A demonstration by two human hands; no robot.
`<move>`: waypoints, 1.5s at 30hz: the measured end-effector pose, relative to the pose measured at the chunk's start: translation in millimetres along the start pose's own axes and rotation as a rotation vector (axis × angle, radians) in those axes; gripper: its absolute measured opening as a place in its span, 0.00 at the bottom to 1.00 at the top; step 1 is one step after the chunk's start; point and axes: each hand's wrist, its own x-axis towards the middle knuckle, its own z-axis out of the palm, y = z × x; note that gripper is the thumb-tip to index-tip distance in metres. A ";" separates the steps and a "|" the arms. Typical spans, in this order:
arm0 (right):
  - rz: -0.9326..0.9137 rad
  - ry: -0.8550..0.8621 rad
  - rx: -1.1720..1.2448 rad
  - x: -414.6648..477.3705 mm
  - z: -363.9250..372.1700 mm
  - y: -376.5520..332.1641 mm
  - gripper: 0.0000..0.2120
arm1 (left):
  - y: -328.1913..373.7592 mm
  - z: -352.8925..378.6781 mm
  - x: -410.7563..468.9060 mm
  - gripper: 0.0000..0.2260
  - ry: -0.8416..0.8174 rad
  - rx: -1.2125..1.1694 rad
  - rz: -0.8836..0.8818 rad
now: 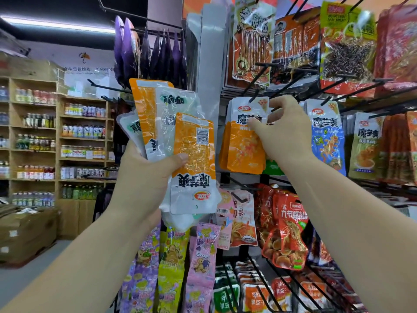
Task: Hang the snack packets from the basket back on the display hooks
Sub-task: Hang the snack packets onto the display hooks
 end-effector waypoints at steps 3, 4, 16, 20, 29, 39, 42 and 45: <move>-0.095 0.067 -0.004 -15.4 -8.1 5.2 0.29 | 0.8 -3.3 -4.4 0.10 -0.050 -0.051 0.015; -0.135 0.092 -0.013 -20.8 -10.7 6.6 0.30 | 8.4 2.7 -1.7 0.06 -0.064 -0.065 0.056; -1.026 -0.461 -0.295 -54.9 -12.0 -15.2 0.31 | 37.3 28.6 -4.5 0.24 -0.133 -0.246 0.212; -1.136 -0.427 -0.368 -54.8 -10.8 -10.9 0.23 | 34.1 27.8 -1.2 0.22 -0.153 -0.238 0.179; -1.208 -0.425 -0.328 -59.2 -11.4 -3.1 0.13 | 27.5 28.0 2.0 0.16 -0.160 -0.279 0.152; -0.562 -0.283 0.059 -56.1 -29.2 -10.9 0.08 | 27.3 27.3 11.6 0.19 -0.058 -0.131 0.234; -0.140 -0.152 0.229 -39.0 -25.6 -16.7 0.11 | 26.5 30.6 12.1 0.21 -0.067 -0.114 0.252; 0.145 -0.086 0.396 -19.9 -19.4 -19.1 0.22 | 25.7 35.5 12.5 0.22 -0.082 -0.109 0.262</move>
